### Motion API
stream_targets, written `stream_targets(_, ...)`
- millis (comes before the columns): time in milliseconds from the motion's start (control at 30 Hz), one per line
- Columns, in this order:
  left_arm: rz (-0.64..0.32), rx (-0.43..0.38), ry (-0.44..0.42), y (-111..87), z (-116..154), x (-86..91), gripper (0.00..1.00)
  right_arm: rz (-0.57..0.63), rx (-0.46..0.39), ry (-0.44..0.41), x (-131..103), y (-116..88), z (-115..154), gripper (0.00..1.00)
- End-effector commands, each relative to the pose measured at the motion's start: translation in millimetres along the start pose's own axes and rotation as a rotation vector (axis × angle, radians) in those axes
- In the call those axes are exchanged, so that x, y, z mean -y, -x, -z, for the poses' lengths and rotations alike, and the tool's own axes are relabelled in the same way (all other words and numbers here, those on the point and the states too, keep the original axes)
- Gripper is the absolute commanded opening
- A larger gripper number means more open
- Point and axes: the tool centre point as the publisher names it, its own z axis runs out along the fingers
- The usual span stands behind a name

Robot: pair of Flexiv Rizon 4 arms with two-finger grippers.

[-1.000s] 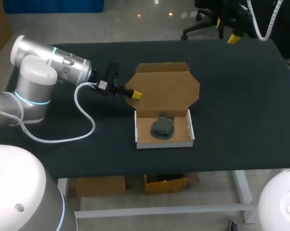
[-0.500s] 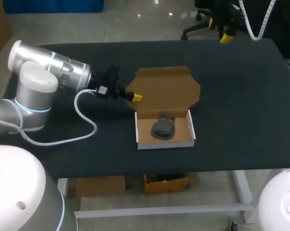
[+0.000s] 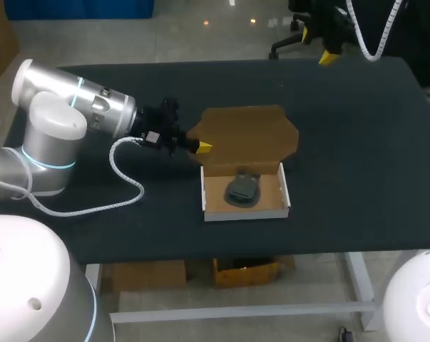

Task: Assemble the packaging by folding the flat box into shape, placing the metal phone stand inside, and closing the box properly

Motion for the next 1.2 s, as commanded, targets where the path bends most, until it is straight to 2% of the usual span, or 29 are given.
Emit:
stream_targets(33,-0.007,-0.005,0.007,0.2,-1.6,-0.8,0.00,-0.006,-0.002,-0.020,-7.1,2.9,-2.8,1.00)
stream_targets(467,-0.007,-0.004,0.008,0.6,-1.3,-1.3,0.00,-0.110,0.086,-0.139,-29.7,8.3,-12.7,1.00)
stream_targets(733,-0.007,-0.004,0.008,0.6,-1.3,-1.3,0.00,-0.110,0.109,-0.163,-46.5,12.5,-21.6,1.00)
stream_targets(867,-0.007,-0.004,0.008,0.6,-1.3,-1.3,0.00,-0.115,0.125,-0.200,-56.4,17.2,-26.2,1.00)
stream_targets(1200,-0.007,-0.004,0.008,0.6,-1.3,-1.3,0.00,-0.117,0.122,-0.212,-77.1,31.6,-33.4,1.00)
